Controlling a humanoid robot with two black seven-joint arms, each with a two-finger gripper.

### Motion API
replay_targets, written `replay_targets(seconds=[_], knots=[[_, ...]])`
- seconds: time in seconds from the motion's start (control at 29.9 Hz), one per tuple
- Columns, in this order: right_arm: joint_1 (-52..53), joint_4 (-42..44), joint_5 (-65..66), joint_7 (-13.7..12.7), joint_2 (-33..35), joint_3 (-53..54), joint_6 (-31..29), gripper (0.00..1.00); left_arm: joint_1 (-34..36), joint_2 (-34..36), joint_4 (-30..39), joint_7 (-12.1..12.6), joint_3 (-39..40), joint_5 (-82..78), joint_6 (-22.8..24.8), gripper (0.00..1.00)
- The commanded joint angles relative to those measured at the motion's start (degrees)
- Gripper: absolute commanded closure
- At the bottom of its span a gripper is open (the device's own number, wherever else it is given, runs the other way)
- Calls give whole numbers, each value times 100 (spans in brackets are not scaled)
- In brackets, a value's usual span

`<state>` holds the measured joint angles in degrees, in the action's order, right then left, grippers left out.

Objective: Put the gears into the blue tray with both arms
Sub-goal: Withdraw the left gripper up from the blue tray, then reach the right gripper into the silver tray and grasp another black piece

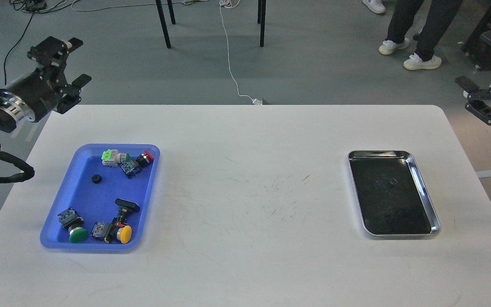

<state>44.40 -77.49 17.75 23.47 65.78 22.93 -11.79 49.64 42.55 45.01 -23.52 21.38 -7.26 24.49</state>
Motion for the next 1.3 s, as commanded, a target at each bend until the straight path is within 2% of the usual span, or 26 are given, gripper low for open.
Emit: replay_targets(seconds=[0.0, 0.13, 0.3, 0.53, 0.64, 0.74, 0.9, 1.1, 1.27], knots=[[770, 23, 1157, -9, -92, -893, 1, 2, 11, -308, -36, -3, 445, 515, 170, 2], [1815, 172, 2204, 0, -329, -2210, 62, 2, -33, -704, -63, -3, 1078, 550, 117, 2], [2949, 611, 3434, 17, -811, -3582, 62, 2, -42, -1170, -141, -12, 1325, 647, 99, 2], [3495, 1006, 4587, 8, -1857, -4988, 62, 2, -42, -1381, -151, -3, 1325, 797, 38, 2], [3768, 1410, 4842, 43, -2314, -5788, 62, 6, -59, -1434, -151, -3, 1325, 797, 38, 2], [3839, 1937, 5237, 87, -2876, -6282, 264, 18, -59, -1443, -151, -56, 1334, 805, 29, 2], [3821, 2659, 5520, 114, -3510, -7099, 335, 21, -138, -1434, -151, -82, 1334, 814, 29, 2], [3743, 2782, 5520, 105, -3581, -7452, 344, 23, -261, -1390, -142, -170, 1334, 814, 99, 2], [3409, 3011, 5502, 105, -3616, -7478, 580, 39, -305, -1381, -142, -258, 1325, 805, 82, 2]])
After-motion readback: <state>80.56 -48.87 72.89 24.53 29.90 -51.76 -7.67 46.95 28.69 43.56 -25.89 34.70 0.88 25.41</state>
